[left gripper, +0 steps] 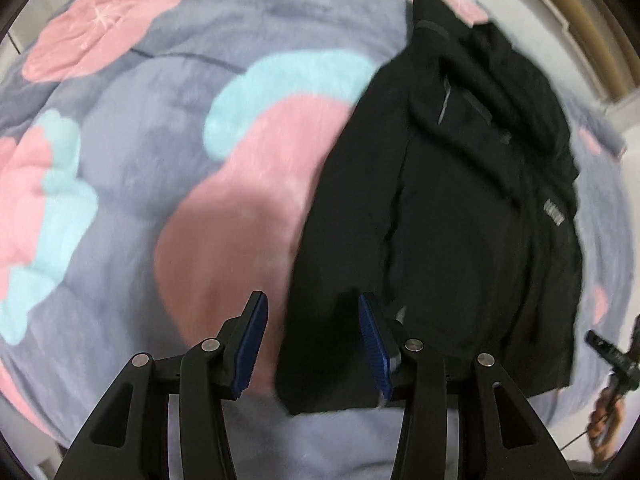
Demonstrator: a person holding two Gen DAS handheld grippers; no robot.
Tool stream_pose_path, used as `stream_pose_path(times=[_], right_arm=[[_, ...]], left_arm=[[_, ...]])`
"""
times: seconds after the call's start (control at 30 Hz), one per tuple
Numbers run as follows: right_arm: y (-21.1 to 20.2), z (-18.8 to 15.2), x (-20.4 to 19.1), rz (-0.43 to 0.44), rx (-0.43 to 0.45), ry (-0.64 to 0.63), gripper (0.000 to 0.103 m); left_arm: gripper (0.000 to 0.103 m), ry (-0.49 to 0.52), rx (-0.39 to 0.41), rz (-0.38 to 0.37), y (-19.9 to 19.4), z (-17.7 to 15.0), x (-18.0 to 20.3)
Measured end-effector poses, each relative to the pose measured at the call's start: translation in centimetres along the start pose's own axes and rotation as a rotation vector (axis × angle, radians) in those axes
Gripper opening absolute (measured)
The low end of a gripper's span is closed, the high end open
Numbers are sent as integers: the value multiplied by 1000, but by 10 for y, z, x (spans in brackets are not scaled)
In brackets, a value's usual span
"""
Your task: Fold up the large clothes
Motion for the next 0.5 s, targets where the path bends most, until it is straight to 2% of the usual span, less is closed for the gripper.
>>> stream_pose_path(times=[0.07, 0.17, 0.27, 0.5], right_arm=[[6, -10, 10, 0, -20, 22, 65], [15, -23, 21, 8, -49, 43, 65], [22, -33, 25, 5, -66, 48, 65], [33, -47, 33, 52, -110, 81, 65]], left_arm=[[49, 2, -21, 14, 4, -11, -4], [48, -14, -38, -41, 7, -21, -4], [48, -24, -56, -62, 10, -29, -7], [49, -25, -80, -87, 13, -31, -6]])
Point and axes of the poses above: each gripper's, at about its wrist camera, not at the fingertips, and y roughly the way its jaws point, x to its right, z to its top, the point moved 8 cm from there along y, roughly the way its jaws point, and after that the axes turned 15 degrees about y, right-handed, at the moved point
